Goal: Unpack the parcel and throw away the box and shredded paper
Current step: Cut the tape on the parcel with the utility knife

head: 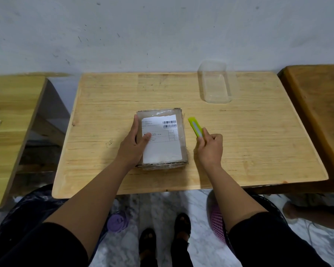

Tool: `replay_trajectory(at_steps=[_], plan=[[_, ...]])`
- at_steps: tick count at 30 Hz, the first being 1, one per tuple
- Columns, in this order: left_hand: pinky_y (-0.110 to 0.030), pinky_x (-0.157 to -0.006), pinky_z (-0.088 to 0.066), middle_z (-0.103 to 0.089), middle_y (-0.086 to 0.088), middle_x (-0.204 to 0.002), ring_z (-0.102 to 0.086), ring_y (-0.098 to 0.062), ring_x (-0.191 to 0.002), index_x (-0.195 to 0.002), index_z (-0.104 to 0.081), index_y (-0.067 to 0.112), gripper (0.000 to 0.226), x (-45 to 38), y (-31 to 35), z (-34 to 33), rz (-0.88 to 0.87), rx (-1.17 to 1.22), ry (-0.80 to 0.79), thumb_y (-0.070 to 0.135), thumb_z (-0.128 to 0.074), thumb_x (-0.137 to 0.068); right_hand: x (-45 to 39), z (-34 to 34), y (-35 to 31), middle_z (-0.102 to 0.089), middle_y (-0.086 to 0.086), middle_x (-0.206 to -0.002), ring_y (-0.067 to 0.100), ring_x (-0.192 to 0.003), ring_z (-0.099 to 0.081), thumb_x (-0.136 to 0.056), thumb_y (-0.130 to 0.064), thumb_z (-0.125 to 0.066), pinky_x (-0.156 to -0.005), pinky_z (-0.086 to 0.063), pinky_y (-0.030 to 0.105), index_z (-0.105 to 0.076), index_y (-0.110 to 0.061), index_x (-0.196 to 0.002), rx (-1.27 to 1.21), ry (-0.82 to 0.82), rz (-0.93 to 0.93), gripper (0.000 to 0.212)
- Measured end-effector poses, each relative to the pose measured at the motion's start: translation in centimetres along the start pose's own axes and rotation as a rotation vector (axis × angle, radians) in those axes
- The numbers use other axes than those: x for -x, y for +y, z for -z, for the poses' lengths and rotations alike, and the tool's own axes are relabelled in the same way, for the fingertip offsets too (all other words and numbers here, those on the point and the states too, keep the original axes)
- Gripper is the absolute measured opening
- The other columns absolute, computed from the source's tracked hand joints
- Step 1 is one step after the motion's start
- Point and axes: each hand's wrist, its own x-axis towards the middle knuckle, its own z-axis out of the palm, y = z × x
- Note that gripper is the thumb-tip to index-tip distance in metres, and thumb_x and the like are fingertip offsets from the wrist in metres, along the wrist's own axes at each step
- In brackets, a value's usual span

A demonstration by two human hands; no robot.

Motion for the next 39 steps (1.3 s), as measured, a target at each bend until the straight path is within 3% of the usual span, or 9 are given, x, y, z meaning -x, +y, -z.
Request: replay_trajectory(at_steps=[6,10,14,19,25,30,36,39], plan=[[-0.033,-0.095,-0.045,-0.023,0.01,-0.154,-0.047,-0.017,-0.124,-0.145,0.001,0.043,0.07,0.1,0.2,0.0,0.003,-0.01,0.009,0.039,-0.046,-0.094,-0.3,-0.6,0.7,-0.038,0.002,-0.095,0.002,-0.07,-0.04,-0.096,-0.011,-0.046,-0.06,-0.031,-0.004,-0.046,0.006,-0.126,-0.024,0.019,-0.078,0.035],[-0.031,-0.091,-0.046,-0.023,0.009,-0.155,-0.048,-0.019,-0.124,-0.144,0.002,0.044,0.069,0.1,0.2,0.0,0.007,-0.005,0.001,0.039,-0.046,-0.094,-0.5,-0.2,-0.2,-0.044,0.02,-0.115,0.017,-0.09,-0.045,-0.098,-0.017,-0.042,-0.073,-0.023,0.005,-0.034,-0.003,-0.141,0.02,-0.011,-0.037,0.046],[-0.037,-0.095,-0.047,-0.027,0.007,-0.154,-0.048,-0.021,-0.125,-0.144,0.003,0.045,0.069,0.0,0.2,0.0,0.013,-0.029,-0.005,0.042,-0.045,-0.093,-2.6,-0.3,-2.5,-0.047,0.023,-0.112,0.03,-0.099,-0.053,-0.098,-0.014,-0.042,-0.075,-0.024,0.003,-0.04,-0.013,-0.139,-0.085,0.03,-0.013,0.041],[-0.022,-0.077,-0.043,-0.033,0.008,-0.149,-0.051,-0.015,-0.115,-0.144,0.002,0.044,0.068,0.1,0.4,-0.2,0.043,-0.074,0.019,0.043,-0.043,-0.094,-6.7,-2.1,-4.6,-0.047,0.017,-0.117,0.02,-0.1,-0.051,-0.099,-0.018,-0.04,-0.086,-0.027,0.005,-0.044,-0.018,-0.138,-0.198,-0.007,-0.039,0.039],[-0.037,-0.088,-0.05,-0.032,0.006,-0.151,-0.054,-0.021,-0.116,-0.143,0.005,0.047,0.069,-0.1,0.2,-0.1,0.042,-0.133,0.018,0.047,-0.042,-0.093,-11.4,-4.6,-5.3,-0.047,0.013,-0.134,0.025,-0.118,-0.051,-0.098,-0.019,-0.041,-0.106,-0.032,0.023,-0.041,-0.015,-0.139,-0.24,-0.073,-0.096,0.041],[-0.034,-0.084,-0.05,-0.039,0.006,-0.148,-0.057,-0.019,-0.113,-0.142,0.003,0.05,0.068,-0.2,0.3,-0.1,0.08,-0.123,0.033,0.046,-0.044,-0.092,-13.5,-4.9,-5.2,-0.043,0.013,-0.142,0.026,-0.126,-0.047,-0.098,-0.02,-0.041,-0.104,-0.031,0.023,-0.039,-0.01,-0.14,-0.205,-0.103,-0.134,0.043],[-0.02,-0.077,-0.048,-0.038,0.012,-0.146,-0.056,-0.012,-0.111,-0.141,0.0,0.051,0.067,0.0,0.5,-0.3,0.09,-0.039,0.041,0.042,-0.046,-0.093,-13.0,-4.5,-4.9,-0.037,0.017,-0.143,0.027,-0.129,-0.042,-0.098,-0.018,-0.041,-0.107,-0.027,0.026,-0.035,-0.004,-0.141,-0.172,-0.128,-0.05,0.046],[-0.017,-0.074,-0.048,-0.035,0.013,-0.148,-0.056,-0.011,-0.111,-0.141,0.0,0.051,0.067,0.1,0.6,-0.3,0.09,-0.018,0.037,0.041,-0.046,-0.093,-12.4,-4.2,-4.7,-0.034,0.014,-0.145,0.025,-0.13,-0.04,-0.096,-0.008,-0.041,-0.107,-0.026,0.024,-0.035,-0.004,-0.141,-0.13,-0.153,0.018,0.045]])
